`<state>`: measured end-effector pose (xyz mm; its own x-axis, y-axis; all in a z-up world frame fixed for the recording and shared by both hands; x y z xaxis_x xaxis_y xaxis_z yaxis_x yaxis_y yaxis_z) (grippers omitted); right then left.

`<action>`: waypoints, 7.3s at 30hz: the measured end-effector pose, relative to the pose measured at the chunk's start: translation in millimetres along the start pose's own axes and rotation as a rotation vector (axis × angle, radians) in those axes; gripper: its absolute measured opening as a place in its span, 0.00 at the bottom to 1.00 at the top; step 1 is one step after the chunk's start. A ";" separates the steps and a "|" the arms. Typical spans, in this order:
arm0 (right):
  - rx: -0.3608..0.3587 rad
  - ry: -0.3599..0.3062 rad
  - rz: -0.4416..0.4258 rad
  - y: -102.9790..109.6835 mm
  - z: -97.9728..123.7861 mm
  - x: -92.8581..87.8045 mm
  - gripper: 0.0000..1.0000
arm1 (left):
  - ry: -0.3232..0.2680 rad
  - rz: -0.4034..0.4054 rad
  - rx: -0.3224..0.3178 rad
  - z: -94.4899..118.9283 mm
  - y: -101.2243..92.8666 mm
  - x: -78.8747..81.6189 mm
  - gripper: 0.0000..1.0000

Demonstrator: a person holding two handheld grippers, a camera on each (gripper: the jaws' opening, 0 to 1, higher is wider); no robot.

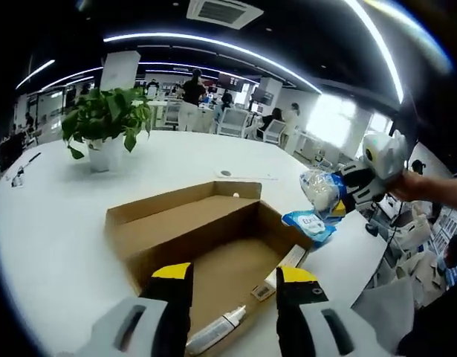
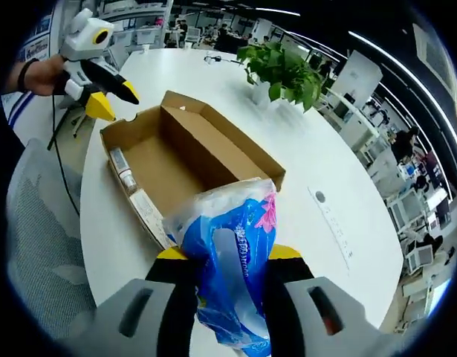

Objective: Operate the shoe box by opening the lid, removing the specified soft item, and placing it in the target area until the item is outside and the box remains undamaged.

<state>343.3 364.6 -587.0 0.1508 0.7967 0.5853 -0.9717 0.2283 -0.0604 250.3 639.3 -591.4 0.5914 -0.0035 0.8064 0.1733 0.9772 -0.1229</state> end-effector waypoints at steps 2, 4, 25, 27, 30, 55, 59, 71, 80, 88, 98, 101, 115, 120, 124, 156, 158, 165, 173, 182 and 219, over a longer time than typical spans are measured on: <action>-0.009 0.002 -0.021 -0.9 5.5 -13.5 0.30 | 0.002 -0.010 -0.002 -1.9 -6.0 1.5 0.45; -0.020 0.005 -0.038 -1.6 11.1 -26.6 0.30 | 0.003 -0.016 -0.005 -2.8 -11.4 3.2 0.45; -0.091 -0.007 -0.233 -6.4 69.6 -144.8 0.30 | 0.022 -0.042 -0.020 -26.8 -76.2 15.2 0.46; -0.097 -0.008 -0.245 -6.6 73.8 -153.4 0.30 | 0.026 -0.044 -0.022 -30.5 -81.6 16.0 0.46; -0.106 -0.010 -0.273 -6.5 80.8 -171.2 0.30 | 0.026 -0.042 -0.024 -33.3 -90.4 18.0 0.46; -0.099 0.021 -0.383 -8.0 100.9 -257.2 0.30 | 0.061 -0.070 -0.018 -46.8 -128.8 12.9 0.46; -0.089 0.063 -0.358 -18.1 98.6 -265.3 0.30 | 0.062 -0.062 -0.002 -42.0 -125.6 11.8 0.46; -0.038 0.234 -0.181 -52.7 75.8 -273.1 0.31 | 0.072 -0.026 0.074 -19.3 -102.6 -1.3 0.46; 0.003 0.345 -0.082 -76.0 51.1 -276.5 0.32 | 0.085 -0.017 0.115 -9.5 -91.0 -6.6 0.46; 0.047 0.375 -0.035 -82.1 33.9 -273.2 0.33 | 0.094 -0.022 0.136 -1.8 -87.0 -6.9 0.47; 0.073 0.390 0.009 -82.9 35.2 -258.7 0.37 | 0.109 0.000 0.152 4.7 -90.6 -14.8 0.47; 0.080 0.391 0.023 -78.5 36.4 -256.7 0.38 | 0.107 0.005 0.157 5.4 -89.9 -15.2 0.47; 0.094 0.393 0.053 -74.5 38.3 -250.9 0.40 | 0.106 -0.007 0.141 2.2 -92.3 -12.9 0.47; 0.091 0.392 0.066 -73.6 37.7 -249.6 0.41 | 0.114 -0.014 0.124 1.5 -95.3 -15.4 0.47; 0.082 0.402 0.087 -73.0 40.0 -249.8 0.42 | 0.110 -0.018 0.118 2.2 -94.4 -13.7 0.47; -0.147 0.185 -0.281 -42.6 109.0 -243.4 0.40 | 0.090 -0.055 0.000 1.2 -85.6 -13.5 0.47; -0.159 0.144 -0.328 -38.2 110.3 -243.2 0.40 | 0.091 -0.057 -0.004 1.8 -83.6 -13.5 0.47; -0.264 -0.013 -0.525 -18.1 115.2 -249.0 0.41 | 0.086 -0.054 -0.019 1.9 -77.1 -11.6 0.47; -0.331 -0.189 -0.682 8.6 118.3 -253.5 0.41 | 0.087 -0.057 -0.041 -1.4 -77.6 -11.2 0.47; -0.359 -0.326 -0.773 32.6 117.6 -256.9 0.43 | 0.099 -0.084 -0.070 -6.0 -84.5 -12.8 0.47; -0.321 -0.467 -0.835 68.9 71.8 -205.8 0.42 | 0.133 -0.153 -0.084 -7.5 -54.3 -21.7 0.47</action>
<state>232.3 176.2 -653.6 0.6075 0.0298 0.7938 -0.4823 0.8079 0.3388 233.9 584.8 -606.5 0.6506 -0.1836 0.7369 0.3307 0.9420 -0.0573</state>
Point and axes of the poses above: the point that each gripper's makers call its tool centre point, and the gripper's own axes: z roughly backward along the fingers, y roughly to its left, x roughly out of its top, the point moved 7 cm from there along z, roughly backward along the fingers, and after that the axes turned 15 degrees about x, right-handed, at the moved point
